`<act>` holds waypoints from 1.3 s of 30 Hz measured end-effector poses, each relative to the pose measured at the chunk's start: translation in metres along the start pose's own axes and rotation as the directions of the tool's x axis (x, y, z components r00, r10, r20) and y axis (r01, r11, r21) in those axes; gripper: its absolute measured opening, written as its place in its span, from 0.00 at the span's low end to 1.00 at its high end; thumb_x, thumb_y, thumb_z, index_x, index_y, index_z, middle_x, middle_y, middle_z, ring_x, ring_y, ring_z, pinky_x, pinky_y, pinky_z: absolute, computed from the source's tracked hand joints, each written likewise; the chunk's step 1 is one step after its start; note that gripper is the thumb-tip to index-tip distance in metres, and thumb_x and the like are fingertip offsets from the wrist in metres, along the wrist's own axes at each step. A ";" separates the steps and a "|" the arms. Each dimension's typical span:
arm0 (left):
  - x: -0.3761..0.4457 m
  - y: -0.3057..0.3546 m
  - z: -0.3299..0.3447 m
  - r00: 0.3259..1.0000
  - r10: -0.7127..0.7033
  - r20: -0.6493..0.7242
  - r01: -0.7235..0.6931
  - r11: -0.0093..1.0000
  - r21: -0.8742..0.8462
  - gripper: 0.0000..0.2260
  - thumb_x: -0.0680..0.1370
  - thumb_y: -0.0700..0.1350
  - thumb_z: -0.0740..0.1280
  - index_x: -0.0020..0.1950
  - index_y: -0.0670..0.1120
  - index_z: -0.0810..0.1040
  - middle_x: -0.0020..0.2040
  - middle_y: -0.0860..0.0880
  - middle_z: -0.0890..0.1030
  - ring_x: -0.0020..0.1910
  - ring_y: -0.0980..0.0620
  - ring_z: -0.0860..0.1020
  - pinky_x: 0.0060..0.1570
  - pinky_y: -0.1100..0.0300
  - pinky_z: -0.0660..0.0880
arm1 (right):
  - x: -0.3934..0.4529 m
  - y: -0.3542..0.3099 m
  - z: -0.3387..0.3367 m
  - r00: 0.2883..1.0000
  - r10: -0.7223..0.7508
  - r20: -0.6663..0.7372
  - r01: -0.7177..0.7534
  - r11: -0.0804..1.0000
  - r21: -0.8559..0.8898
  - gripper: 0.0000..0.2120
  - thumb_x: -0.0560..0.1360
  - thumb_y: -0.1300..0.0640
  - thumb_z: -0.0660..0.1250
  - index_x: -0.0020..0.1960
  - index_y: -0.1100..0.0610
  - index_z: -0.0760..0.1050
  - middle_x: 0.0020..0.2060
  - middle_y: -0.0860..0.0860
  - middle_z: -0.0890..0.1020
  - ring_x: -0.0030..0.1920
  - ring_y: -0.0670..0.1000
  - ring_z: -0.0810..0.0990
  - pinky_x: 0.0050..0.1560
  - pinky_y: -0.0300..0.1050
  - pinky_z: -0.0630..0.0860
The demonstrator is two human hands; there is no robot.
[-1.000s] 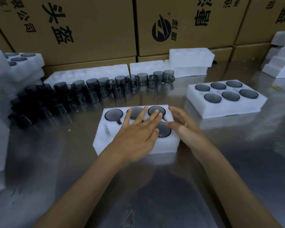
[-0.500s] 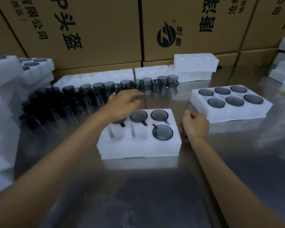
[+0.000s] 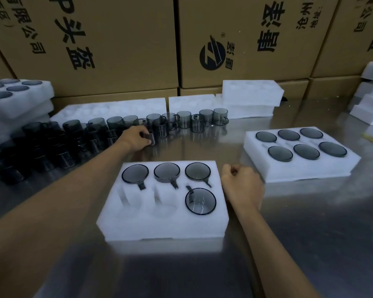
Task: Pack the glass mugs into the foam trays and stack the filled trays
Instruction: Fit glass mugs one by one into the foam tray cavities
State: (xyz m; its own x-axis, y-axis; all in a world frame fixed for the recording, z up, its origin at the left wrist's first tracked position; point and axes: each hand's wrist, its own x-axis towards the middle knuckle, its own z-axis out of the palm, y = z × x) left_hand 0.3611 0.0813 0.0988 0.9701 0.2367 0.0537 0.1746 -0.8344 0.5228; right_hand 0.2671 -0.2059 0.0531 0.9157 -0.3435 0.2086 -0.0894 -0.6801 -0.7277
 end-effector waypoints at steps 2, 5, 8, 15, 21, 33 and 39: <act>-0.009 0.000 -0.001 0.999 0.033 -0.042 -0.034 0.999 -0.022 0.05 0.77 0.42 0.71 0.50 0.42 0.80 0.53 0.43 0.81 0.52 0.46 0.76 0.51 0.59 0.68 | 0.000 0.000 0.000 1.000 0.000 0.010 0.000 1.000 0.014 0.14 0.76 0.51 0.60 0.41 0.57 0.81 0.40 0.57 0.84 0.43 0.60 0.79 0.43 0.47 0.71; -0.033 0.004 -0.012 0.991 0.098 -0.086 -0.105 0.991 -0.080 0.03 0.75 0.40 0.73 0.44 0.43 0.80 0.45 0.45 0.81 0.45 0.50 0.76 0.45 0.62 0.68 | -0.002 -0.001 -0.003 1.000 -0.004 0.023 0.003 0.999 0.037 0.14 0.76 0.51 0.60 0.41 0.57 0.81 0.40 0.57 0.84 0.45 0.61 0.80 0.45 0.47 0.72; -0.070 0.015 -0.027 0.964 0.156 -0.217 -0.197 0.963 -0.183 0.05 0.74 0.41 0.75 0.41 0.47 0.80 0.42 0.49 0.80 0.41 0.51 0.75 0.38 0.66 0.70 | -0.002 -0.001 -0.005 0.999 0.009 0.036 -0.012 0.996 0.086 0.13 0.76 0.52 0.61 0.41 0.57 0.81 0.41 0.58 0.84 0.47 0.62 0.80 0.44 0.46 0.70; -0.189 0.024 -0.027 0.927 0.282 -0.247 -0.364 0.837 -0.409 0.33 0.67 0.48 0.80 0.67 0.63 0.69 0.54 0.68 0.74 0.58 0.64 0.75 0.54 0.69 0.74 | -0.022 -0.029 -0.036 0.986 -0.158 -0.048 0.165 0.933 0.320 0.10 0.77 0.48 0.61 0.46 0.50 0.80 0.37 0.45 0.82 0.43 0.51 0.80 0.43 0.45 0.74; -0.234 0.015 -0.012 0.886 0.347 -0.309 -0.443 0.829 -0.341 0.29 0.66 0.50 0.81 0.66 0.53 0.77 0.56 0.60 0.75 0.55 0.60 0.78 0.61 0.62 0.75 | -0.078 -0.063 -0.045 0.832 -0.532 0.158 0.355 0.729 0.585 0.11 0.78 0.58 0.67 0.56 0.45 0.82 0.47 0.36 0.84 0.47 0.36 0.80 0.46 0.25 0.70; -0.241 0.018 -0.004 0.864 0.399 -0.308 -0.495 0.787 -0.368 0.27 0.66 0.54 0.79 0.64 0.52 0.80 0.54 0.57 0.79 0.54 0.57 0.80 0.57 0.64 0.76 | -0.086 -0.061 -0.039 0.817 -0.548 0.180 0.375 0.741 0.557 0.16 0.76 0.63 0.68 0.44 0.41 0.81 0.41 0.37 0.84 0.44 0.41 0.82 0.47 0.34 0.77; -0.244 0.014 0.005 0.873 0.385 -0.299 -0.459 0.855 -0.241 0.28 0.65 0.59 0.78 0.62 0.52 0.79 0.53 0.61 0.78 0.53 0.64 0.77 0.55 0.74 0.69 | -0.089 -0.056 -0.035 0.793 -0.575 0.199 0.412 0.747 0.521 0.19 0.75 0.64 0.65 0.49 0.40 0.81 0.42 0.39 0.84 0.44 0.43 0.82 0.48 0.36 0.77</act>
State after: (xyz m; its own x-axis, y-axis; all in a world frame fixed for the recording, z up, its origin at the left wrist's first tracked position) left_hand 0.1272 0.0092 0.0891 0.8639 0.0347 0.5024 -0.3366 -0.7023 0.6273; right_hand 0.1774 -0.1596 0.0982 0.8558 0.2473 0.4544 0.5144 -0.3121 -0.7988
